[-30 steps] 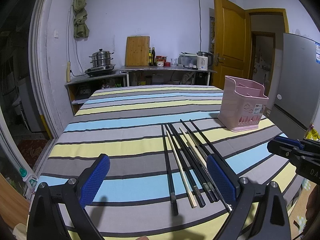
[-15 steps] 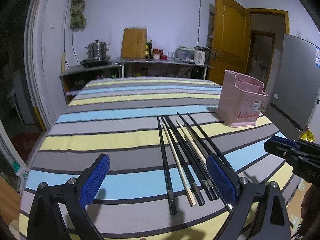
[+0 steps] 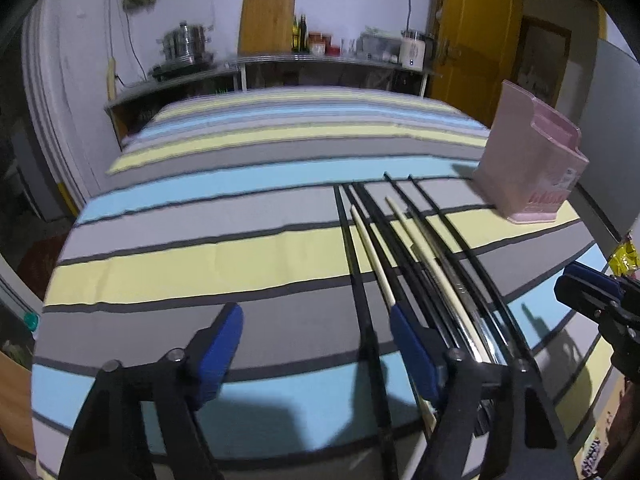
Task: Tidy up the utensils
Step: 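Close the left gripper on a black chopstick while the right gripper grasps another black chopstick, then lift both held black chopsticks upright and carry them over the pink holder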
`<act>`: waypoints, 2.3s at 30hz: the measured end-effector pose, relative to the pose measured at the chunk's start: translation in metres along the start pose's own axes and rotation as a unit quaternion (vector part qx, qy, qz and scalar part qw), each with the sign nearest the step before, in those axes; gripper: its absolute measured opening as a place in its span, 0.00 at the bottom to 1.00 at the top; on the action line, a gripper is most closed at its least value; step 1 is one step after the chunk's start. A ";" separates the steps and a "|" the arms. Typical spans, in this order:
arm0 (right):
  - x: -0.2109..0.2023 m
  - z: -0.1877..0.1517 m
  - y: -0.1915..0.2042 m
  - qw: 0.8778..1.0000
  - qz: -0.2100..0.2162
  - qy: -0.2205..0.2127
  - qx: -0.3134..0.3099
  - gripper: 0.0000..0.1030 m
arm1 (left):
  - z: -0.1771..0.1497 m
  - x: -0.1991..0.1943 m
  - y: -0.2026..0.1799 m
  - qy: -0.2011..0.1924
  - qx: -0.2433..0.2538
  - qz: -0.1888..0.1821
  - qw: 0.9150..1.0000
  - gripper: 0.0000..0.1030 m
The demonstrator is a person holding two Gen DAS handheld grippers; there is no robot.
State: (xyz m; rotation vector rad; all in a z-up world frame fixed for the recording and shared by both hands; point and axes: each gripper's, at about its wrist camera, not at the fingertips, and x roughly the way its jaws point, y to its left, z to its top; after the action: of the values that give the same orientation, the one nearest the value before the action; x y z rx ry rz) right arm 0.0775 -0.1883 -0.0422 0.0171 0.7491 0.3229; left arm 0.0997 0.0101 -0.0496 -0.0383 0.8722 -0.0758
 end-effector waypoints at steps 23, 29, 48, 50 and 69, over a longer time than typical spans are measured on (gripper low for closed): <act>0.100 0.049 -0.004 0.995 0.005 0.097 0.008 0.27 | 0.043 0.049 0.002 0.054 0.006 -0.012 0.998 0.44; 0.113 0.059 -0.001 0.995 -0.002 0.103 0.006 0.26 | 0.052 0.059 -0.004 0.048 0.022 0.010 0.999 0.38; 0.106 0.080 -0.007 0.995 0.017 0.093 0.026 0.07 | 0.068 0.045 0.006 0.040 0.001 -0.023 0.999 0.05; 0.096 0.081 -0.006 0.996 0.020 0.084 0.025 0.06 | 0.071 0.031 0.005 0.027 0.007 -0.031 0.999 0.05; 0.133 0.074 -0.007 0.993 0.015 0.116 0.022 0.08 | 0.068 0.032 0.016 0.042 -0.004 -0.040 0.998 0.05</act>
State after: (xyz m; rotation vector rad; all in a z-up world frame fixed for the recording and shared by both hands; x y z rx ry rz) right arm 0.2202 -0.1486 -0.0776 0.0328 0.9876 0.3405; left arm 0.1732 0.0235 -0.0320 -0.0780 0.9543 -0.1487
